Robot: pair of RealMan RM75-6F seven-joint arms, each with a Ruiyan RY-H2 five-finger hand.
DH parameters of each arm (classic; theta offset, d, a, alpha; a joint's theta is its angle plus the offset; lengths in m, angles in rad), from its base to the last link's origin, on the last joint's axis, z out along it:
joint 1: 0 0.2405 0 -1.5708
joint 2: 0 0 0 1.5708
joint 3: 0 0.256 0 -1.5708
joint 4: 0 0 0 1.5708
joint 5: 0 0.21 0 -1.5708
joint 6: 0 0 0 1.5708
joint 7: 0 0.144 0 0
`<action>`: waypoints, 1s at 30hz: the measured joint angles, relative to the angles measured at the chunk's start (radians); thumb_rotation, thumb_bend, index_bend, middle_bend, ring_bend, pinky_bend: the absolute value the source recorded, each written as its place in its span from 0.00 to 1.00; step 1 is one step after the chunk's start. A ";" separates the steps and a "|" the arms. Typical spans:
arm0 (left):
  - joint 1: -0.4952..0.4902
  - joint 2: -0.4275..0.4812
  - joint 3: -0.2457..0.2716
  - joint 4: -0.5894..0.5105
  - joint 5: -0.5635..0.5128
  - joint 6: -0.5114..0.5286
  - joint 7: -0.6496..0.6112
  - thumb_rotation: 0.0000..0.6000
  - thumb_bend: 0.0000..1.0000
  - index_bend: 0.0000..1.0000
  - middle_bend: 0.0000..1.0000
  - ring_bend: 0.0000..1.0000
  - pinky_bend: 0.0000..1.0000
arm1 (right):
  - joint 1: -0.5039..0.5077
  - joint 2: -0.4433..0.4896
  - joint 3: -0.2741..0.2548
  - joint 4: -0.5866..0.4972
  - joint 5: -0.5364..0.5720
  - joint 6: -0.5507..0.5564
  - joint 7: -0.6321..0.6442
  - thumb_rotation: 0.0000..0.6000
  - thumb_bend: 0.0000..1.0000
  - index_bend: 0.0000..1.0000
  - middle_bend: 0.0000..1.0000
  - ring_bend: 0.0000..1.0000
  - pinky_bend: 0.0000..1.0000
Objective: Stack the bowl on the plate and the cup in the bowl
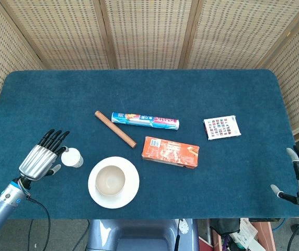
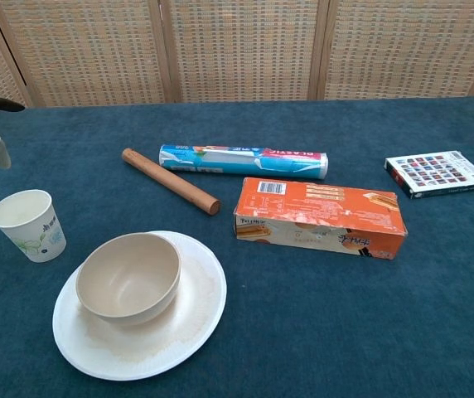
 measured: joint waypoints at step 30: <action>-0.020 -0.158 -0.007 0.185 -0.015 -0.099 0.034 1.00 0.30 0.58 0.06 0.00 0.06 | -0.003 0.003 0.001 -0.001 -0.001 0.005 0.006 1.00 0.14 0.00 0.00 0.00 0.00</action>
